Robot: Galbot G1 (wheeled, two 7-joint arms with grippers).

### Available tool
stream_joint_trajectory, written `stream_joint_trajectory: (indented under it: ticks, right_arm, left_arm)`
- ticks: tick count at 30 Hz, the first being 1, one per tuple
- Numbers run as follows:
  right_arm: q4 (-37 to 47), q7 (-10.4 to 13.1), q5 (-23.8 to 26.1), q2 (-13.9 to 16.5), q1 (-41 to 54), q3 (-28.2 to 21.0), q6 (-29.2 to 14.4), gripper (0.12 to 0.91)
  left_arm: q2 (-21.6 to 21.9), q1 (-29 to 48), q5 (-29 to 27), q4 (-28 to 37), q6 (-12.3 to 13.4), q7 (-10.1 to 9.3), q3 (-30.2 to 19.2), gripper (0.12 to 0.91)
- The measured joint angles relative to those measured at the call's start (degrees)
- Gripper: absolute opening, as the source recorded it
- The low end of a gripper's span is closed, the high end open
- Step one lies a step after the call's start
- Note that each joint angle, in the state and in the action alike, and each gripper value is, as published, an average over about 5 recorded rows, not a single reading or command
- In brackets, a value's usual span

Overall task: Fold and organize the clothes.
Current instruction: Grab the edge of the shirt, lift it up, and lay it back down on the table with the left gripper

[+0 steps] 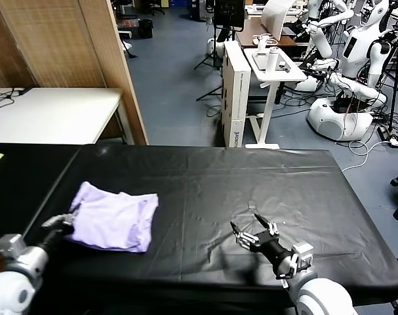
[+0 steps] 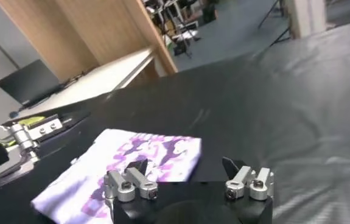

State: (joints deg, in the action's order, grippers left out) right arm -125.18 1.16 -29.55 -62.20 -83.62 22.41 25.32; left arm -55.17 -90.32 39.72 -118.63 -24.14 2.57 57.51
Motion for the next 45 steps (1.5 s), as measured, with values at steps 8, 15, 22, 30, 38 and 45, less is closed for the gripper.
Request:
stream_joint_trajectory:
  ticks: [8,15,22,30,38,45]
  right_arm:
    - [0.53,0.01,0.33,-0.54,-0.32,-0.4,-0.13,0.907]
    - [0.13,0.01,1.18,-0.99,-1.18,-0.4,-0.16,0.907]
    - [-0.75,0.0,2.1,-1.3,-2.73,0.51,-0.17,0.907]
    - [0.18,0.27,2.45,-2.51,-1.66,-0.74,0.11,0.907]
    - [1.29,2.58,-3.52,-2.91,1.57,-2.45,2.77,0.907]
    - [3.25,5.94,-13.28,-4.03,6.49,-5.14,6.39,0.907]
  left_arm:
    - [-1.01,1.17,-1.46,-5.19,-3.19,-5.01,-1.34,0.171]
    - [-9.79,4.6,-4.23,-9.86,-6.68,-9.07,-13.75,0.171]
    - [-20.06,6.29,-9.62,-9.03,-6.73,-9.61,-28.56,0.171]
    - [-28.89,8.49,-11.65,-5.17,-6.41,-9.72,-36.71,0.171]
    - [-31.38,8.44,-14.14,-4.43,-6.64,-7.45,-38.29,0.171]
    - [-30.48,7.76,-14.02,-6.38,-5.93,-6.45,-36.95,0.426]
